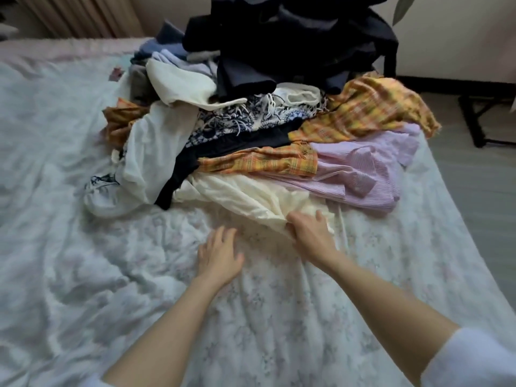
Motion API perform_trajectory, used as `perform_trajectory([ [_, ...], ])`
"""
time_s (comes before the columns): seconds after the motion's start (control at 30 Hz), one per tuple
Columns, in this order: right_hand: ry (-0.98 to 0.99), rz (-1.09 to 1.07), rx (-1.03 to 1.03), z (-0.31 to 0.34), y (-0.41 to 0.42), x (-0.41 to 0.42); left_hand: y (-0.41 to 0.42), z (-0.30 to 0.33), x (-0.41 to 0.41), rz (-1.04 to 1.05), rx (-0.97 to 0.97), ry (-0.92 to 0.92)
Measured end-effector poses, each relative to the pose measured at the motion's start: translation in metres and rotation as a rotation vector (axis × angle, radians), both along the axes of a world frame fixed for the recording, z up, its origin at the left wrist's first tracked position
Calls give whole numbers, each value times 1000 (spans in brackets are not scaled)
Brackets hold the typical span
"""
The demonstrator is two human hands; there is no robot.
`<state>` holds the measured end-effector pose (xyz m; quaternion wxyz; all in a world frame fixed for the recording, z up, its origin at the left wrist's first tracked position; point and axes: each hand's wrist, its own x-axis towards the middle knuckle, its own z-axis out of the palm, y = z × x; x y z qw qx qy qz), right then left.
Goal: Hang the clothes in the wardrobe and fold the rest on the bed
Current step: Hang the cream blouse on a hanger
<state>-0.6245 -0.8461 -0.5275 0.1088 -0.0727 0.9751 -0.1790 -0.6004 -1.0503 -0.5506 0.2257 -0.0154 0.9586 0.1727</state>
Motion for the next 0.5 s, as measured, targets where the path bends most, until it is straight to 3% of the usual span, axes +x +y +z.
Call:
perform_trajectory([
  [0.07, -11, 43, -102, 19, -13, 28, -4, 21, 9, 55, 28, 201],
  [0.13, -57, 68, -223, 39, -29, 55, -8, 39, 25, -60, 6, 270],
  [0.27, -150, -27, -507, 93, -36, 88, -16, 75, 44, -211, -55, 201],
  [0.5, -82, -239, -594, 191, -4, 163, 7, 166, 69, -329, 135, 192],
])
